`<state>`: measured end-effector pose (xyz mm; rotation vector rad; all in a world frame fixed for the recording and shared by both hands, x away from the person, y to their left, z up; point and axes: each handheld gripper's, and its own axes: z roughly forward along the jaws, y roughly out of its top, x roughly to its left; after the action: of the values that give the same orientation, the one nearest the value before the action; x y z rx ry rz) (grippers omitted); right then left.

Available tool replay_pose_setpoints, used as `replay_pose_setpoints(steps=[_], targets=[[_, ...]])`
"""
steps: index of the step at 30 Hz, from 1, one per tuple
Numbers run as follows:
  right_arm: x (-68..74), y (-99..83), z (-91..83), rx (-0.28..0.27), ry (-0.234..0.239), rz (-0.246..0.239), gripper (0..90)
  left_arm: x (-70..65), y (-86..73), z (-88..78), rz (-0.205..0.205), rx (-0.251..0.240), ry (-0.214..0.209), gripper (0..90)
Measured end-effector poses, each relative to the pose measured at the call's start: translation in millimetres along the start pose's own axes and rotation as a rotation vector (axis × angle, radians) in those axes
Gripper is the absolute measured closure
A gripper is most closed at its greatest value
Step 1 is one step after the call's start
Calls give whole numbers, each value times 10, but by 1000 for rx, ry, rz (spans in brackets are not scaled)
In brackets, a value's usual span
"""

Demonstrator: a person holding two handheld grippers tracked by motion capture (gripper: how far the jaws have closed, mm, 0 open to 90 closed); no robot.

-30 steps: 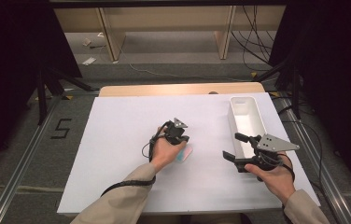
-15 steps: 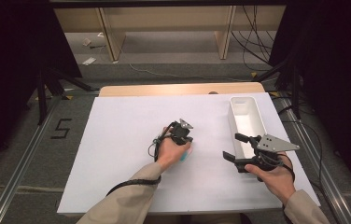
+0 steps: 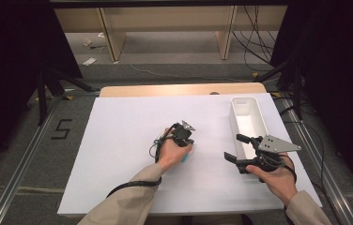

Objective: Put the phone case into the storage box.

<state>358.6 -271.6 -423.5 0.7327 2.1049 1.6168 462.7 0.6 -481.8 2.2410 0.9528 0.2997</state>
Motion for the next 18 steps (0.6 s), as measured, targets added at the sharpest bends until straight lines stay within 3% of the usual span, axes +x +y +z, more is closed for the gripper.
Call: replay_pose_setpoints(steps=[7, 14, 18], targets=[[-2, -1, -1, 0, -2, -1, 181, -20, -88, -93, 13, 26, -51, 898], [2, 0, 2, 5, 0, -1, 181, -44, -173, -233, 74, 99, -105, 898], [3, 0, 5, 6, -1, -2, 181, -39, -242, -328, 104, 141, -115, 898]])
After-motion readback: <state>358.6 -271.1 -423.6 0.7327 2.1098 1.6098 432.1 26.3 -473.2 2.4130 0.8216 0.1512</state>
